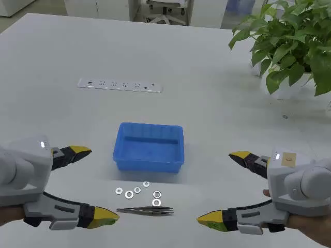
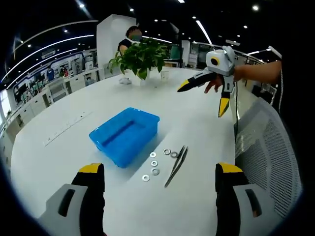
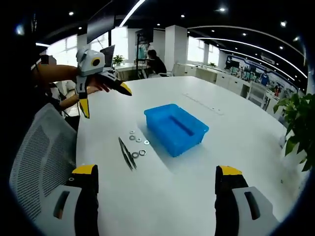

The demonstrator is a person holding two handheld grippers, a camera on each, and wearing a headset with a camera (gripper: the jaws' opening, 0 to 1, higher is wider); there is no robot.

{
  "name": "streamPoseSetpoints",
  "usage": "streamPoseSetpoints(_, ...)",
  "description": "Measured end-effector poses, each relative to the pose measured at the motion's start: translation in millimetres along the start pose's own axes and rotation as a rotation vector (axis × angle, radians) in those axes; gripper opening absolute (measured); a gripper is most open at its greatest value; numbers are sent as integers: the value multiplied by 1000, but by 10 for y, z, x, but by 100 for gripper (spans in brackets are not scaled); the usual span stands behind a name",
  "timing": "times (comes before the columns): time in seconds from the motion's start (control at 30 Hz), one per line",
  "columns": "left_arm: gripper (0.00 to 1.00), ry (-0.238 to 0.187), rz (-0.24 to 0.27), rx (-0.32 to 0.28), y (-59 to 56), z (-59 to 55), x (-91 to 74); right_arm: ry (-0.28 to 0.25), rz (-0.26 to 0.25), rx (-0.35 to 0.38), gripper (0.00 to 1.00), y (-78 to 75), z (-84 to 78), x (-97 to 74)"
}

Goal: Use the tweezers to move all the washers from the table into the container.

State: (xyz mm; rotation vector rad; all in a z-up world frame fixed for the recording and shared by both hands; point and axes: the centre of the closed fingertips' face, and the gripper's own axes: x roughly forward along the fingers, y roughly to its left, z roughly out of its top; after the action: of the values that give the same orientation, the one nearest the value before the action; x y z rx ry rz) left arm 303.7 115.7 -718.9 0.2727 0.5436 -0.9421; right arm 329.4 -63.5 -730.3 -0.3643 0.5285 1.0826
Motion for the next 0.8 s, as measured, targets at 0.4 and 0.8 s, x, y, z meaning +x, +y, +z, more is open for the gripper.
streamPoseSetpoints(0.4, 99, -4, -1, 2, 4, 9, -4, -7, -1, 2, 100, 2, 27, -11)
streamPoseSetpoints(0.8, 99, -1, 2, 2, -3, -1, -10, -6, -1, 4, 100, -4, 22, -11)
